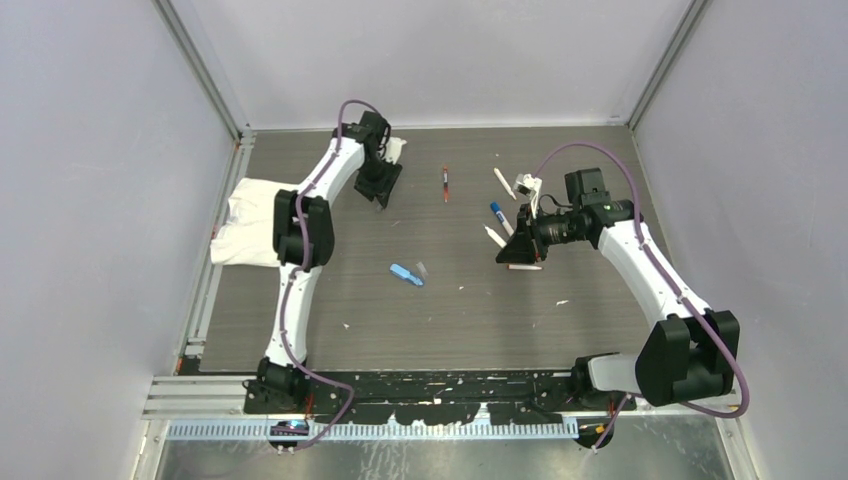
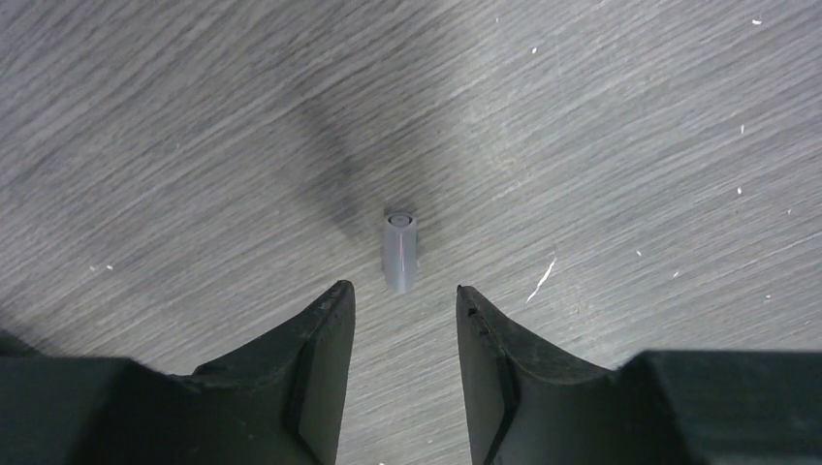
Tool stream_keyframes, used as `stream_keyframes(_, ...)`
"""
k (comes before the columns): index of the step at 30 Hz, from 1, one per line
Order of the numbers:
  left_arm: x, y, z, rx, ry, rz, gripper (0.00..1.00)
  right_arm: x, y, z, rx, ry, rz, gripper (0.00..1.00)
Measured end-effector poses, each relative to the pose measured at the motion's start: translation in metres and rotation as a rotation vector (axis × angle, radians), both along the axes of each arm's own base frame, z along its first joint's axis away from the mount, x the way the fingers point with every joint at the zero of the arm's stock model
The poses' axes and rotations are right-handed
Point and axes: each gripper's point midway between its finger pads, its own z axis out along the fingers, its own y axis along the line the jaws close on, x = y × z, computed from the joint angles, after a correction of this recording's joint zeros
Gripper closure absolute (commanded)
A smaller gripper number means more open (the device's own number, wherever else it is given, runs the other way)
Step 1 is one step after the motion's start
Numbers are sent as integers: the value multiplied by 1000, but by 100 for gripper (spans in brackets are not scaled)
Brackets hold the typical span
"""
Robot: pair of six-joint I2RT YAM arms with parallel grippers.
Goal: Insert the pens into the pen caps
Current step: Pick up the pen cap from the center of the board.
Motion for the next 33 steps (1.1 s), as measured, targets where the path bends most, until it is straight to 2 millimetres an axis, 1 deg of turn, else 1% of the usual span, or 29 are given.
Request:
stream_keyframes(5, 6, -2, -5, 1, 1, -4, 58, 0, 0, -3, -4, 12, -1, 99)
stream_keyframes(6, 6, -2, -7, 2, 6, -4, 60, 1, -1, -3, -5, 13, -2, 99)
stream_keyframes(10, 4, -2, -18, 5, 30, -4, 62, 1, -1, -3, -5, 14, -2, 99)
stream_keyframes(12, 4, -2, -23, 8, 41, -3, 66, 2, 0, -3, -5, 15, -2, 99)
stream_keyframes(14, 6, -2, -21, 6, 38, -1, 72, 2, 0, -3, -5, 15, -2, 99)
stream_keyframes(22, 8, -1, -24, 14, 38, 14, 75, 3, -2, -5, -6, 21, -9, 99)
stream_keyframes(25, 8, 0, -24, 26, 34, 17, 82, 3, -2, -6, -7, 26, -10, 99)
stream_keyframes(29, 8, 1, -25, 39, 32, 31, 99, 3, -2, -5, -6, 26, -10, 99)
stream_keyframes(33, 7, 0, -24, 45, 28, 42, 99, 3, -2, -5, -6, 26, -10, 99)
